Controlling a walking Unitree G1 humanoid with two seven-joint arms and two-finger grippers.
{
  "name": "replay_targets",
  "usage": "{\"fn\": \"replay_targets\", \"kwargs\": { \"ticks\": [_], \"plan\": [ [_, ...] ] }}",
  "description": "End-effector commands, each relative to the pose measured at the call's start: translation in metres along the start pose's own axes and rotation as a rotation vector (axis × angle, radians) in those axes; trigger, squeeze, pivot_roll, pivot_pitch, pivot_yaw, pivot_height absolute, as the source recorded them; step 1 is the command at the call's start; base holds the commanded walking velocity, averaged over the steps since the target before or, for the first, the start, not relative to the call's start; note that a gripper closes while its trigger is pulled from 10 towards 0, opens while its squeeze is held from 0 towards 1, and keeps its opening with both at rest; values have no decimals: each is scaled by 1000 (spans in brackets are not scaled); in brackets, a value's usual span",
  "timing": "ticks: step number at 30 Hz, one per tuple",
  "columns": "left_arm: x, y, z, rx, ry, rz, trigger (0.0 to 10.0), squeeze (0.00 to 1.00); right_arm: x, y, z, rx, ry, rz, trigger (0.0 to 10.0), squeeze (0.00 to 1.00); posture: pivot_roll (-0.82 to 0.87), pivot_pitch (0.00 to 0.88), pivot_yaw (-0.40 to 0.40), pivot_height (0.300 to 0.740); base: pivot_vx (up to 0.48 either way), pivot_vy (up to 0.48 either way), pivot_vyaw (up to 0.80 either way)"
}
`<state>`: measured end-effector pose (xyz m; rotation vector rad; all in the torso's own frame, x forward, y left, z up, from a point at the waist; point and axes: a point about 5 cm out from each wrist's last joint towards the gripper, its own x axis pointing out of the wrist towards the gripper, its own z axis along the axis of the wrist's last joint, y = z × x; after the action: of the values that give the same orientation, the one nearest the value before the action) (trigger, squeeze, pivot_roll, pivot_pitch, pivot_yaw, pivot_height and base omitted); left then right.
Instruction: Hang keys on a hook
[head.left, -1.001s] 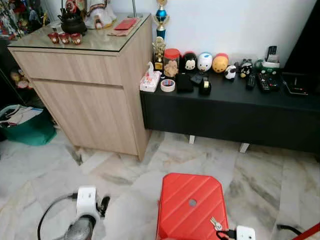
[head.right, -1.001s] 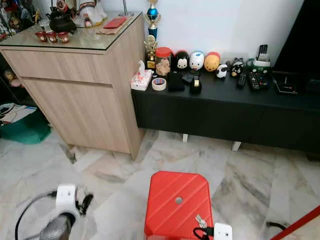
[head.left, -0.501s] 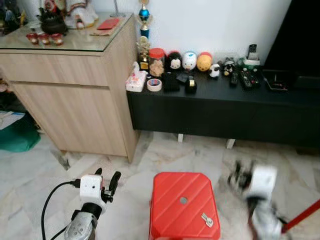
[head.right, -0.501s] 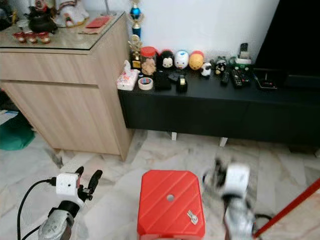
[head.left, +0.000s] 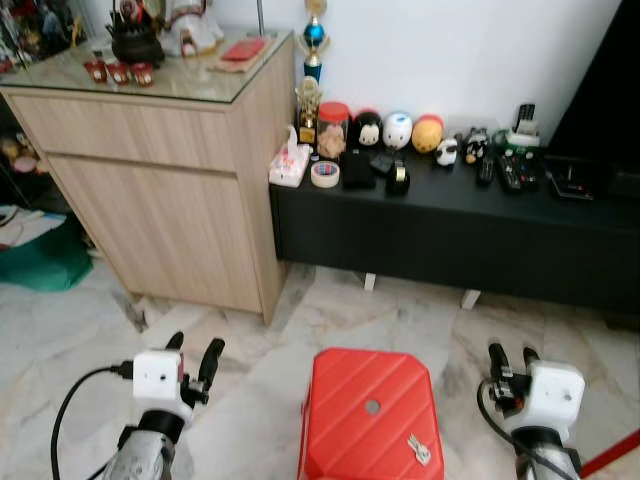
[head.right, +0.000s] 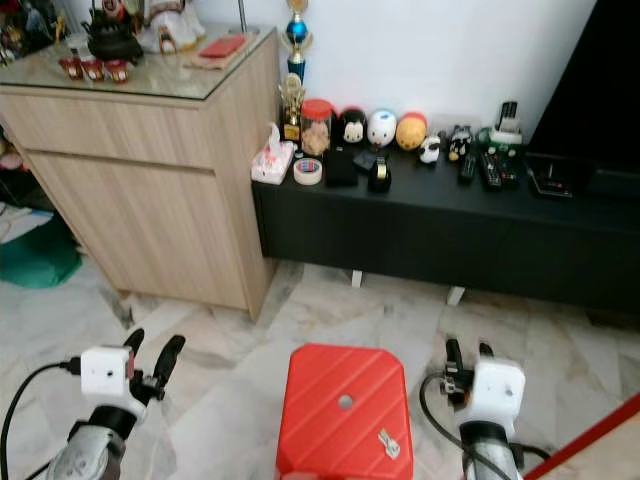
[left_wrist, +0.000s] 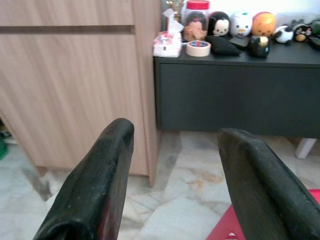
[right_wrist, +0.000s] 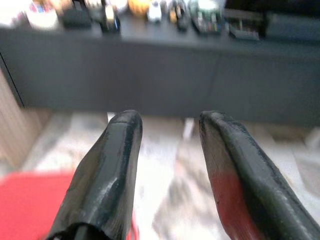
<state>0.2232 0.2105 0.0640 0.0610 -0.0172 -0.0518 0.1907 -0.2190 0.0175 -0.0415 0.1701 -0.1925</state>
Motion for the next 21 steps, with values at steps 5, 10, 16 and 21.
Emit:
{"fn": "replay_targets", "kwargs": {
  "ticks": [5,10,16,21],
  "plan": [
    [9,-3,7,-23,4,-38,10000,0,9,10,10,21,-10,14,10000,0,17,0,-42,740,0,0,0],
    [14,-9,5,-45,42,-85,10000,0,19,20,16,39,-14,42,10000,0,13,0,-36,740,0,0,0],
    [23,-11,10,-50,31,-94,10000,0,23,26,17,46,-7,60,10000,0,19,0,-31,740,0,0,0],
    [24,-12,11,-52,33,-97,10000,0,22,26,14,34,22,58,10000,0,16,0,-29,740,0,0,0]
  ]
}}
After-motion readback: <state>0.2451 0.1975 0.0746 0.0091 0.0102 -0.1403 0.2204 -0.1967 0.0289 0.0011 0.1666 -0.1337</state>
